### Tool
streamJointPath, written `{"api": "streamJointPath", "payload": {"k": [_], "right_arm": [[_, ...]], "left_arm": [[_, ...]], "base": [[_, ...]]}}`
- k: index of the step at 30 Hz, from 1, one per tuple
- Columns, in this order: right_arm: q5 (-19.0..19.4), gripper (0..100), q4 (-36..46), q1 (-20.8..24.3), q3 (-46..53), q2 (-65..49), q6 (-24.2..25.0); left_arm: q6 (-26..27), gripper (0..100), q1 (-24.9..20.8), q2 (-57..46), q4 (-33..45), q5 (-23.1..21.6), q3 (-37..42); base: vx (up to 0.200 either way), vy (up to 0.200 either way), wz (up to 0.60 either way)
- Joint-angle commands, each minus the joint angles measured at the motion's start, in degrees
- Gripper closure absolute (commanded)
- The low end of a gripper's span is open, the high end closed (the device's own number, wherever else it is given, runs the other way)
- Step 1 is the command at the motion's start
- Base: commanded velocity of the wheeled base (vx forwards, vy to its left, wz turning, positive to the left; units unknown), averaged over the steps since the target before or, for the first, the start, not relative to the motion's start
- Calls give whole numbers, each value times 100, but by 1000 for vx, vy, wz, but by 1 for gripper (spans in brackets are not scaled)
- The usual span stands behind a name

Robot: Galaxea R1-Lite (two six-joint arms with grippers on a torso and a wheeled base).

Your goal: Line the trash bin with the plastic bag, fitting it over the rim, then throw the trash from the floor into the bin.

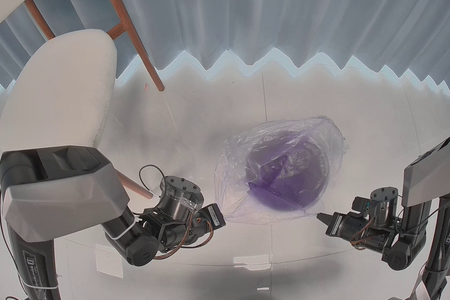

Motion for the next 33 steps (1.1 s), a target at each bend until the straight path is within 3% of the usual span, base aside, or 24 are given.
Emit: {"api": "streamJointPath", "payload": {"k": [1,7,8,11,16,17,21,24,28,29,33], "right_arm": [[-16,100,-100,-5,-86,12,9],[-69,100,-91,276,433,-454,9],[-69,0,-91,355,564,-542,18],[-157,0,-91,540,608,-736,124],[-368,0,-82,759,608,-885,800],[-377,0,-82,839,582,-797,1205],[-473,0,-91,979,415,-507,1662],[-843,0,-82,1058,63,-112,2040],[-1177,0,-82,1076,-464,258,2127],[-1177,100,-82,1076,-464,258,2127],[-1212,100,-73,1067,-684,249,2127]], "left_arm": [[-2,100,-47,-63,-2,3,139],[-2,100,-47,-89,-2,3,183],[-2,100,-47,-89,-2,3,183],[-2,100,-47,-89,-2,3,174],[7,100,-74,-89,-2,3,174],[7,100,-82,-80,-11,3,166],[7,100,-91,-89,-2,29,166],[7,100,-91,-89,-11,126,174],[24,100,-91,-89,-2,144,166],[24,100,-91,-89,-2,144,166],[33,100,-91,-89,-11,144,166]], "base": [[0,0,0],[0,0,0],[0,0,0],[0,0,0],[0,0,0],[0,0,0],[0,0,0],[0,0,0],[0,0,0],[0,0,0],[0,0,0]]}}
